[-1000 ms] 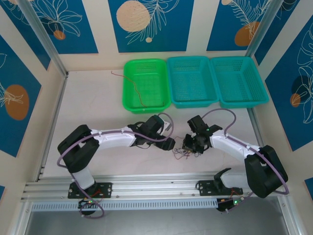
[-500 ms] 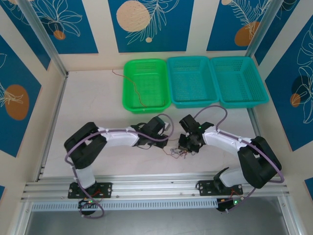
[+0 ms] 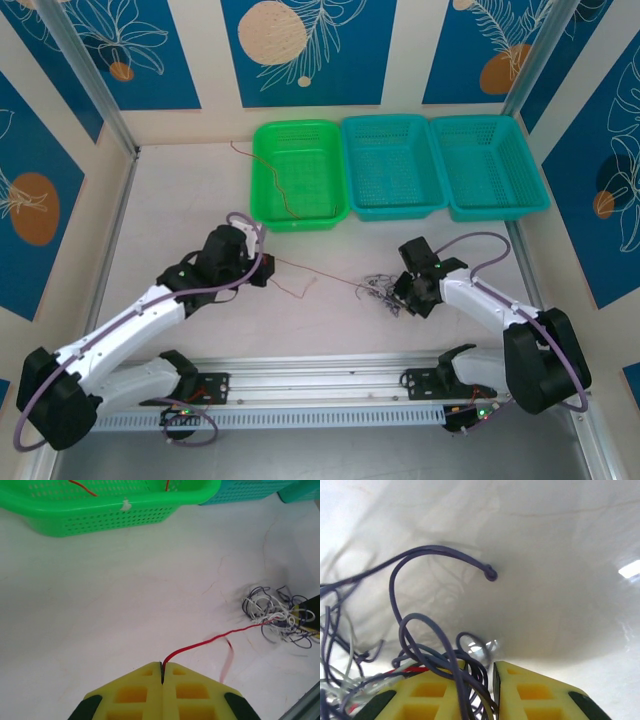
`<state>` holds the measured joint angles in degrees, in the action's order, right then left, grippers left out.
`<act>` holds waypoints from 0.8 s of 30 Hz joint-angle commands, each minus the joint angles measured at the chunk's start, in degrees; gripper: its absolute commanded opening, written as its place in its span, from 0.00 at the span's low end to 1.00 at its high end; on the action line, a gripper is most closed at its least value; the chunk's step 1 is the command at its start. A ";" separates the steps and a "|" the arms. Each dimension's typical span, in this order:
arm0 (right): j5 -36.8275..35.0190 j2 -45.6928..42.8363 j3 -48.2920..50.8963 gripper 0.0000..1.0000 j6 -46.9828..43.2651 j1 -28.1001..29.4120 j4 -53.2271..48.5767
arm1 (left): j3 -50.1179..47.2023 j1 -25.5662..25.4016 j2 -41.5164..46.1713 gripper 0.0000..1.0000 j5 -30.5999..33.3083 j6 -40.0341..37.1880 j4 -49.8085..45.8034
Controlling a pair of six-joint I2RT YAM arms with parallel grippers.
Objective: Untangle the cables
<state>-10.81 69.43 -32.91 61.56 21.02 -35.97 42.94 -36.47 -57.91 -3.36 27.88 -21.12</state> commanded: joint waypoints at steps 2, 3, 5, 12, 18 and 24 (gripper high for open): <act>-4.96 -0.87 0.00 0.26 2.35 -0.86 -5.87 | 4.93 1.95 2.03 0.00 2.05 -2.05 -6.33; -5.64 -1.25 -0.13 0.27 3.07 -1.26 -7.02 | 6.11 3.00 2.19 0.00 2.89 -1.83 -7.09; -6.13 -2.48 0.18 0.30 4.02 -2.54 -8.51 | 8.38 5.00 2.17 0.00 3.35 -1.78 -8.55; -4.95 -13.32 1.08 0.47 1.10 -4.02 -8.66 | 11.07 7.82 1.13 0.00 -2.20 -2.37 -10.52; -2.26 -17.51 -4.09 0.86 -8.97 10.90 -1.00 | 5.76 7.83 0.73 0.00 -8.69 0.18 -5.39; -9.71 -2.95 -12.02 0.91 -11.81 26.98 2.96 | 3.82 7.82 1.03 0.00 -7.55 1.39 -5.46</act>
<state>-16.25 60.25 -41.67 53.25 43.72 -35.38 47.16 -29.26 -57.19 -9.65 28.23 -27.92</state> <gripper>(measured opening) 0.906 0.041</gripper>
